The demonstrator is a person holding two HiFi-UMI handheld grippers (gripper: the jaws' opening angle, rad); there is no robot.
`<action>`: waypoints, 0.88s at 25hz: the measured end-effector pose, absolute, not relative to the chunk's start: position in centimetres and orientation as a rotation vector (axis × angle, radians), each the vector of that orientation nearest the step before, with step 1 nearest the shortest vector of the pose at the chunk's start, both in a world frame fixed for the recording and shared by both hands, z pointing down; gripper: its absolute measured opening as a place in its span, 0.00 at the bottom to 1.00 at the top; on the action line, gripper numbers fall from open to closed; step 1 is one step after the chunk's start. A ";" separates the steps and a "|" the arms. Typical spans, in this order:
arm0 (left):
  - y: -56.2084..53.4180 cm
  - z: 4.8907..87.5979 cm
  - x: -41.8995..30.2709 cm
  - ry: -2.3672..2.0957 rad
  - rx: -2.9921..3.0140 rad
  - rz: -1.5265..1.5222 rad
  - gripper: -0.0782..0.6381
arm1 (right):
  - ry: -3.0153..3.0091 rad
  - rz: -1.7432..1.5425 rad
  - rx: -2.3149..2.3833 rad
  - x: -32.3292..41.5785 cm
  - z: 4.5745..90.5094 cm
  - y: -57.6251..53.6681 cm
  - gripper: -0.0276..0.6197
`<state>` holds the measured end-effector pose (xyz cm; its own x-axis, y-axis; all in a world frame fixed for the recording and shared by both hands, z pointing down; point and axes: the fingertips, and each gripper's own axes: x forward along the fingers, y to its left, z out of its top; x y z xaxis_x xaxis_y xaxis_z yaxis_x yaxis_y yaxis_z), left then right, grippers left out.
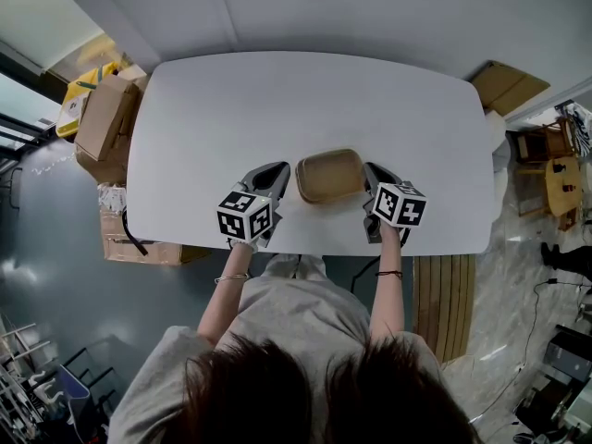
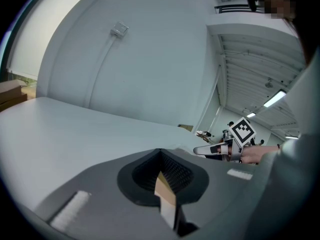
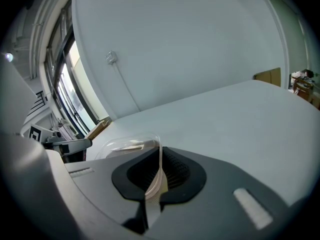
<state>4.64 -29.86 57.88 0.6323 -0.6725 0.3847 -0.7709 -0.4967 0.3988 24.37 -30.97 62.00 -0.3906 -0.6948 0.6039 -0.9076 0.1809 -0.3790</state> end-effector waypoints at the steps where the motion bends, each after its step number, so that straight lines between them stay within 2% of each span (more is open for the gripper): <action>1: -29.8 57.8 4.7 -1.128 2.315 0.239 0.09 | -2.170 1.020 1.529 24.4 61.8 -31.0 0.09; 22: -28.4 52.6 4.3 -1.150 2.431 0.159 0.09 | -2.298 0.930 1.584 24.6 56.1 -29.6 0.09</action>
